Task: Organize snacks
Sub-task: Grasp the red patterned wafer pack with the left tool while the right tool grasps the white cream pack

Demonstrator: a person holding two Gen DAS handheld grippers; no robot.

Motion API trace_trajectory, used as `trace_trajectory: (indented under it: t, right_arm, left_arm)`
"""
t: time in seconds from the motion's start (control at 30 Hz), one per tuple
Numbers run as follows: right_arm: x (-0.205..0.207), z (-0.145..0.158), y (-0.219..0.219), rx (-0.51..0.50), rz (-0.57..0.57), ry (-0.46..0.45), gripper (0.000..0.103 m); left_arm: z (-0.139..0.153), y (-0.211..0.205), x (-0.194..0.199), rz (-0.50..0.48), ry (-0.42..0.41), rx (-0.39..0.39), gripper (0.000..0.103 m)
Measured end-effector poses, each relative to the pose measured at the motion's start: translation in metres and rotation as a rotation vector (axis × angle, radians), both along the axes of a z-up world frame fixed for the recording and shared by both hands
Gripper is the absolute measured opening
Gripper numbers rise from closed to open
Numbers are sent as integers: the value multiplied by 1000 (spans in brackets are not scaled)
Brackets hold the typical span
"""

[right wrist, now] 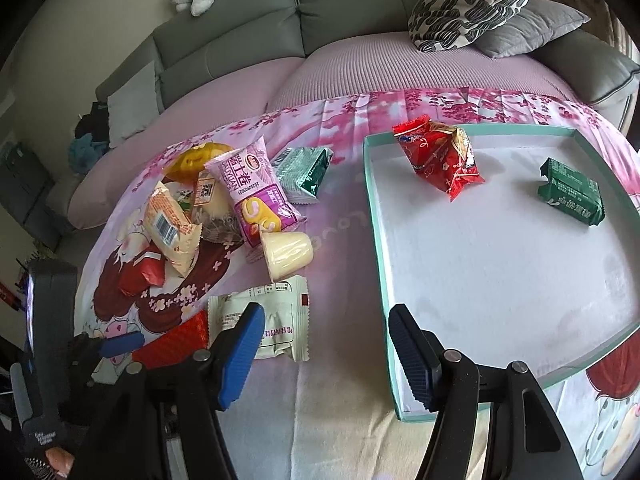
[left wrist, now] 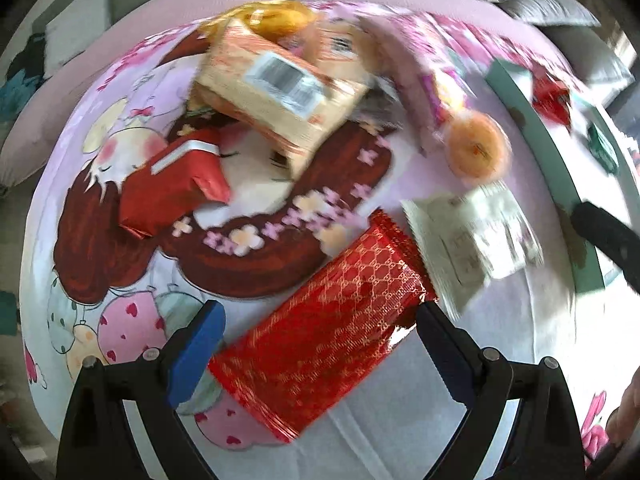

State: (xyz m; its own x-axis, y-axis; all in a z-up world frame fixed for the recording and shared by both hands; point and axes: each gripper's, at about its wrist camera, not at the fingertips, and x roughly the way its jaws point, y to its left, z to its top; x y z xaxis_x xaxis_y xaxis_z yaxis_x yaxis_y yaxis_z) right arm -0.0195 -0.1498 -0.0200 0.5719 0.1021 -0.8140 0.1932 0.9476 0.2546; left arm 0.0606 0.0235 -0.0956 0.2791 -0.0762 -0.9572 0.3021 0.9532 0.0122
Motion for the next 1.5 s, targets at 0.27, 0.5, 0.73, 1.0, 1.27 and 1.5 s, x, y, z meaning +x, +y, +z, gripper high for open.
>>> trace_trajectory:
  t: [0.27, 0.5, 0.73, 1.0, 1.27, 1.5]
  right_arm:
    - [2, -2, 4, -22, 18, 7, 68]
    - [2, 3, 16, -60, 57, -23, 68]
    - [16, -14, 46, -77, 160, 25, 68]
    - [28, -32, 64, -110, 210, 83, 68]
    - [37, -37, 74, -161, 245, 98, 68]
    - [47, -43, 79, -171, 253, 107, 74]
  left_arm:
    - [5, 34, 23, 199, -84, 30, 96]
    - [2, 58, 22, 305, -64, -6, 96]
    - [-9, 54, 8, 288, 38, -30, 96]
    - [-11, 38, 4, 263, 36, -9, 93]
    - [9, 29, -6, 248, 17, -13, 75]
    - [23, 29, -9, 241, -1, -23, 59]
